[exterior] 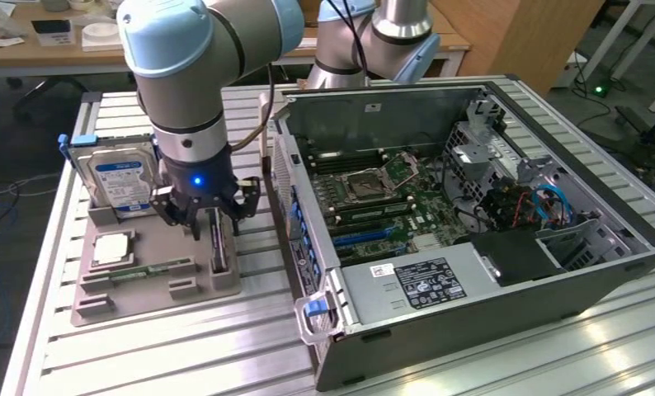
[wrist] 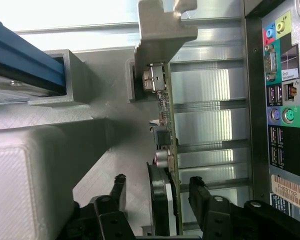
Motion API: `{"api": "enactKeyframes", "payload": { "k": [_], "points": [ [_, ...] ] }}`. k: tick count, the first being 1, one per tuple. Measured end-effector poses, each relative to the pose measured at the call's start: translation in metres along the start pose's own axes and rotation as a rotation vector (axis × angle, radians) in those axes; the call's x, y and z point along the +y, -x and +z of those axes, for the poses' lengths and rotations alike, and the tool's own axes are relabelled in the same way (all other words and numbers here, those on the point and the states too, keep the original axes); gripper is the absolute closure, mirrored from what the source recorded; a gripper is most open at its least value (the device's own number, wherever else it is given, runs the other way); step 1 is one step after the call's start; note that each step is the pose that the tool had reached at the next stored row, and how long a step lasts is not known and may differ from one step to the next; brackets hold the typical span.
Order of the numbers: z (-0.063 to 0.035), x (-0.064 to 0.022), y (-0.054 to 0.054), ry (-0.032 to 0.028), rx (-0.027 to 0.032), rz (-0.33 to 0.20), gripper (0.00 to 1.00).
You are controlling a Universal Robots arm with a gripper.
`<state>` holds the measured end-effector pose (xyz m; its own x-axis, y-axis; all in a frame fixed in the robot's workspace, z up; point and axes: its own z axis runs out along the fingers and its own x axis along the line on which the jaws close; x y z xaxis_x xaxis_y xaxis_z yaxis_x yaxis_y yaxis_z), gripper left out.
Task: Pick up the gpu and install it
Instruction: 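Pick up the gpu and move the gpu toward the slot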
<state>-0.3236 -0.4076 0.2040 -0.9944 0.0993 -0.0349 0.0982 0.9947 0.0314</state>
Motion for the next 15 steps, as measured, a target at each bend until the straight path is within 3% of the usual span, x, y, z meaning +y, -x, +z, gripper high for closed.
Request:
{"api": "enactKeyframes", "payload": {
  "k": [7, 9, 10, 15],
  "points": [
    [0.0, 0.0, 0.0, -0.0001, 0.0, 0.0, 0.57],
    [0.0, 0.0, 0.0, -0.0001, 0.0, 0.0, 0.57],
    [0.0001, 0.0, 0.0, -0.0001, 0.0, 0.0, 0.64],
    [0.0001, 0.0, 0.0, -0.0001, 0.0, 0.0, 0.64]
  ]
}}
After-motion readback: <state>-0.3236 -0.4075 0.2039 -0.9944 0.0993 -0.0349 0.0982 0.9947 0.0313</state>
